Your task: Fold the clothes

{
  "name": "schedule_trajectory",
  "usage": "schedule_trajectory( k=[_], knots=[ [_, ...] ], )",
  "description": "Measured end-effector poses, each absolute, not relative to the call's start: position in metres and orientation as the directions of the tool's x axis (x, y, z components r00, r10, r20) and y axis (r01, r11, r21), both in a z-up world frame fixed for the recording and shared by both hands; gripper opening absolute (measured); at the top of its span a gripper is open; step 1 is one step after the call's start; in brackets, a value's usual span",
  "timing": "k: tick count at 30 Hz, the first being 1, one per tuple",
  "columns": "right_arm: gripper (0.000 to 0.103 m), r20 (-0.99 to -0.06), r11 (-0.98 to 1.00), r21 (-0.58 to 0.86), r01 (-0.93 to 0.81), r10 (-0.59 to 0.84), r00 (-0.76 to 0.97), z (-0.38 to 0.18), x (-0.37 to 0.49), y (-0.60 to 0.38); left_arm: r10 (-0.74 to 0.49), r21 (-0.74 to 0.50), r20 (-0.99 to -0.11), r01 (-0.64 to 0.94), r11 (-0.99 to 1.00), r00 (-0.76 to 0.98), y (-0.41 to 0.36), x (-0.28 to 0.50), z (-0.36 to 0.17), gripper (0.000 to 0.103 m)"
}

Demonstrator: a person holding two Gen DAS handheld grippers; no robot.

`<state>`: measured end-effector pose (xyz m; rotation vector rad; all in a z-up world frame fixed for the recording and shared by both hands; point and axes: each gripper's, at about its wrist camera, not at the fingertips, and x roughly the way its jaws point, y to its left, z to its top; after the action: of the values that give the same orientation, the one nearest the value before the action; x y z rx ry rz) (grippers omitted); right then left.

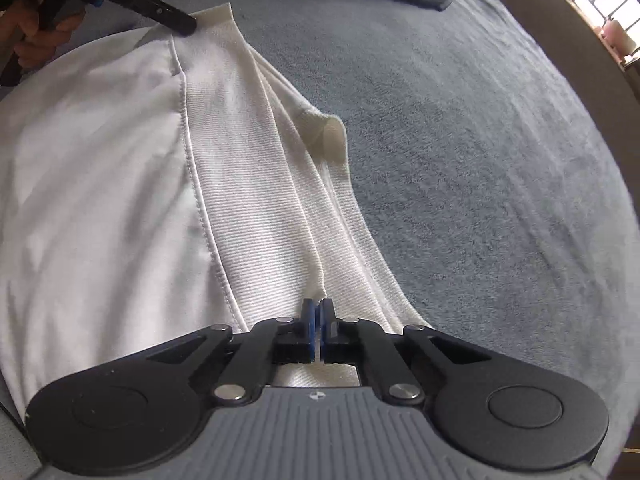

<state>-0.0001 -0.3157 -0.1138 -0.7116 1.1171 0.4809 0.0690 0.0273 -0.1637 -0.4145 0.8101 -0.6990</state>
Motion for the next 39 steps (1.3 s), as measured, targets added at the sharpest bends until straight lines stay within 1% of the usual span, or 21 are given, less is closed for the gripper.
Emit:
schedule_trajectory(
  k=[5, 13, 16, 19, 22, 25, 27, 29, 30, 33, 34, 35, 36, 38, 39],
  knots=[
    [0.001, -0.878, 0.701, -0.379, -0.604, -0.067, 0.474, -0.099, -0.003, -0.317, -0.704, -0.584, -0.505, 0.402, 0.705, 0.499, 0.028, 0.067, -0.16, 0.014],
    [0.0, -0.834, 0.658, -0.48, -0.58, -0.138, 0.534, -0.114, 0.004, -0.31, -0.695, -0.603, -0.484, 0.373, 0.705, 0.532, 0.036, 0.069, -0.157, 0.013],
    [0.0, -0.834, 0.677, -0.477, -0.56, -0.148, 0.531, -0.127, 0.011, -0.312, -0.692, -0.601, -0.495, 0.369, 0.709, 0.525, 0.034, 0.071, -0.159, 0.013],
    [0.0, -0.838, 0.71, -0.462, -0.531, -0.153, 0.524, -0.145, 0.016, -0.315, -0.694, -0.598, -0.487, 0.376, 0.708, 0.53, 0.034, 0.07, -0.156, 0.013],
    [0.0, -0.824, 0.778, -0.438, -0.449, -0.148, 0.548, -0.147, 0.021, -0.323, -0.691, -0.589, -0.486, 0.383, 0.711, 0.535, 0.035, 0.07, -0.153, 0.013],
    [0.002, -0.804, 0.902, -0.329, -0.278, -0.114, 0.584, -0.115, 0.033, -0.354, -0.684, -0.589, -0.492, 0.373, 0.717, 0.538, 0.039, 0.071, -0.152, 0.013],
    [0.002, -0.776, 0.961, -0.239, -0.14, -0.103, 0.622, -0.084, 0.038, -0.391, -0.68, -0.59, -0.494, 0.366, 0.72, 0.542, 0.041, 0.072, -0.152, 0.013],
    [0.003, -0.759, 0.98, -0.192, -0.042, -0.121, 0.64, -0.06, 0.037, -0.423, -0.68, -0.593, -0.493, 0.362, 0.719, 0.543, 0.042, 0.073, -0.151, 0.013],
    [0.003, -0.759, 0.982, -0.186, -0.02, -0.131, 0.637, -0.052, 0.034, -0.437, -0.682, -0.595, -0.492, 0.362, 0.717, 0.542, 0.043, 0.073, -0.151, 0.014],
    [0.005, -0.788, 0.983, -0.186, -0.008, -0.144, 0.599, -0.045, 0.014, -0.461, -0.69, -0.602, -0.493, 0.365, 0.71, 0.53, 0.043, 0.071, -0.151, 0.016],
    [0.01, -0.803, 0.983, -0.185, -0.013, -0.144, 0.578, -0.048, 0.008, -0.464, -0.692, -0.603, -0.496, 0.365, 0.709, 0.525, 0.043, 0.071, -0.151, 0.016],
    [0.013, -0.816, 0.982, -0.19, -0.024, -0.144, 0.56, -0.051, 0.001, -0.467, -0.693, -0.603, -0.499, 0.366, 0.709, 0.521, 0.042, 0.07, -0.152, 0.016],
    [0.016, -0.822, 0.977, -0.208, -0.047, -0.148, 0.55, -0.055, -0.007, -0.466, -0.694, -0.602, -0.502, 0.368, 0.709, 0.516, 0.042, 0.07, -0.152, 0.016],
    [0.017, -0.831, 0.963, -0.246, -0.105, -0.154, 0.534, -0.064, -0.02, -0.459, -0.695, -0.599, -0.509, 0.372, 0.71, 0.507, 0.04, 0.068, -0.152, 0.017],
    [0.02, -0.833, 0.953, -0.273, -0.134, -0.165, 0.527, -0.07, -0.023, -0.455, -0.696, -0.599, -0.511, 0.373, 0.709, 0.504, 0.039, 0.068, -0.152, 0.019]
  ],
)
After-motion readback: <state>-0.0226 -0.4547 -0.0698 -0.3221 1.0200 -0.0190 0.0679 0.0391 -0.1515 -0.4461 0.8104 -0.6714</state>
